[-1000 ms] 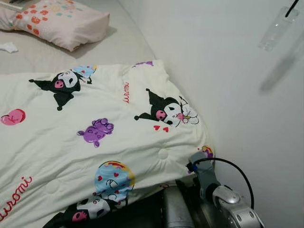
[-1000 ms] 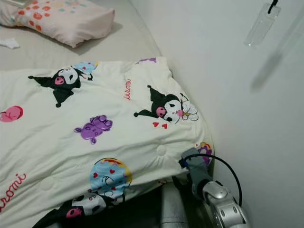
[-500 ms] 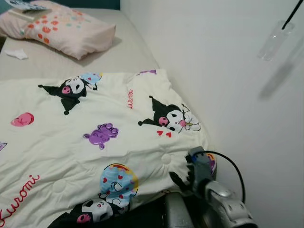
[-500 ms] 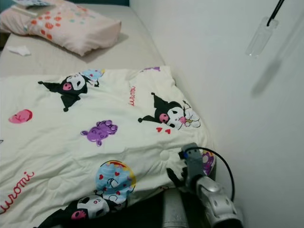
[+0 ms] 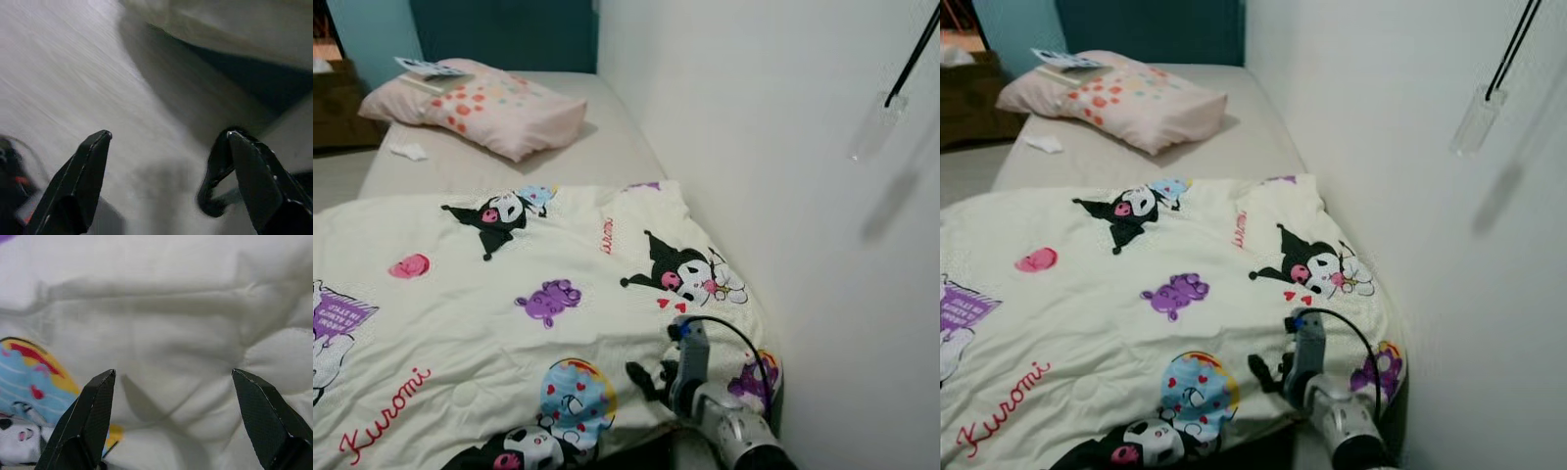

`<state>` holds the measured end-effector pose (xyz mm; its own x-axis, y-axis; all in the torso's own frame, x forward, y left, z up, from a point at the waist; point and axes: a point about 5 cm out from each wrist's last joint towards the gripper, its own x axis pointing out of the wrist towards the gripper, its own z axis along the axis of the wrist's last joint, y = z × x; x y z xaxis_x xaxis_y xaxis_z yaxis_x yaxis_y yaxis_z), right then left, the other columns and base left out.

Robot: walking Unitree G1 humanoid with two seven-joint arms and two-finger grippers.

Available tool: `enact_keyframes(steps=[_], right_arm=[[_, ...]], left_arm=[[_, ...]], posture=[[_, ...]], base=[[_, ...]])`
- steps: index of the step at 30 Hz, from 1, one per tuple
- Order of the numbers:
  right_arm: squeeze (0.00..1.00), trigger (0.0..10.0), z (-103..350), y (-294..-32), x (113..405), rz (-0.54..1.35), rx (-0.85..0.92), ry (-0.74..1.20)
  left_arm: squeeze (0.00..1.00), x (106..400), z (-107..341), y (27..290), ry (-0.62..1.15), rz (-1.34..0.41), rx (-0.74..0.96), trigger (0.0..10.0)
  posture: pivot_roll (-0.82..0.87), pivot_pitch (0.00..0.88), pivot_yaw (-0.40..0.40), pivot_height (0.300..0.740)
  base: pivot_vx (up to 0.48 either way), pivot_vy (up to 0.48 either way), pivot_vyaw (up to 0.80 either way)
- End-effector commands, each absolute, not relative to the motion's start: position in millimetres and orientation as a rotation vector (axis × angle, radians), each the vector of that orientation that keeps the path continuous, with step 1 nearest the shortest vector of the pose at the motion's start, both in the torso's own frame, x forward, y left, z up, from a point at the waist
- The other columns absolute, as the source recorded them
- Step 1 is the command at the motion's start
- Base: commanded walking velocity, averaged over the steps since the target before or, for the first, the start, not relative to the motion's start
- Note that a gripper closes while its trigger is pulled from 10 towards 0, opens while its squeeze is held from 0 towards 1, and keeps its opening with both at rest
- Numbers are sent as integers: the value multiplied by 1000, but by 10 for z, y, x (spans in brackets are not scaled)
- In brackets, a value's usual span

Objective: Clean up the room

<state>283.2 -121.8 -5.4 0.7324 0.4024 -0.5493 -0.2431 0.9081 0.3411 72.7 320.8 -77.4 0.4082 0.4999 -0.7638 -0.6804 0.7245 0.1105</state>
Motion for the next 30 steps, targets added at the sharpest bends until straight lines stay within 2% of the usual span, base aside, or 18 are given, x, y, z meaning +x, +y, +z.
enact_keyframes(steps=[1, 2, 3, 4, 6, 7, 9, 16, 23, 26, 30], right_arm=[[0, 10000, -59, -1232, 2841, 344, 255, 652], [0, 10000, -59, -1228, 2847, 346, 264, 650], [0, 10000, -57, -1227, 2853, 348, 270, 648], [0, 10000, -57, -1227, 2853, 348, 270, 648], [0, 10000, -60, -1255, 2868, 342, 272, 649], [0, 10000, -60, -1255, 2868, 342, 272, 649], [0, 10000, -74, -1287, 2872, 331, 264, 654], [0, 10000, -120, -1339, 2853, 320, 224, 686], [0, 10000, -223, -1402, 2771, 294, 178, 757], [0, 10000, -303, -1440, 2688, 278, 154, 803], [0, 10000, -400, -1484, 2576, 263, 133, 861]], left_arm=[[1000, 842, -820, 3051, 902, 644, -180, 10000], [0, 999, -834, 2908, 903, 515, -109, 10000], [0, 1094, -837, 2818, 897, 437, -66, 10000], [0, 1094, -837, 2818, 897, 437, -66, 10000], [0, 1318, -846, 2549, 886, 217, 66, 10000], [0, 1318, -846, 2549, 886, 217, 66, 10000], [0, 1425, -847, 2392, 876, 101, 144, 10000], [0, 1458, -859, 2319, 887, 61, 163, 10000], [0, 1239, -942, 2364, 987, 65, 149, 10000], [0, 1077, -1009, 2304, 1054, 20, 76, 10000], [0, 939, -1067, 2210, 1115, -61, 95, 10000]], posture=[[-2, 0, -72, 575], [1, 0, -73, 580], [1, 0, -73, 585], [1, 0, -73, 585], [3, 0, -75, 595], [3, 0, -75, 595], [1, 0, -76, 604], [-2, 0, -80, 624], [-7, 0, -78, 659], [-6, 0, -79, 678], [-9, 0, -79, 698]], base=[[0, 0, 0], [0, 0, 0], [0, 0, 0], [0, 0, 0], [0, 0, 0], [0, 0, 0], [0, 0, 0], [0, 0, 0], [0, 0, 0], [0, 0, 0], [0, 0, 0]])
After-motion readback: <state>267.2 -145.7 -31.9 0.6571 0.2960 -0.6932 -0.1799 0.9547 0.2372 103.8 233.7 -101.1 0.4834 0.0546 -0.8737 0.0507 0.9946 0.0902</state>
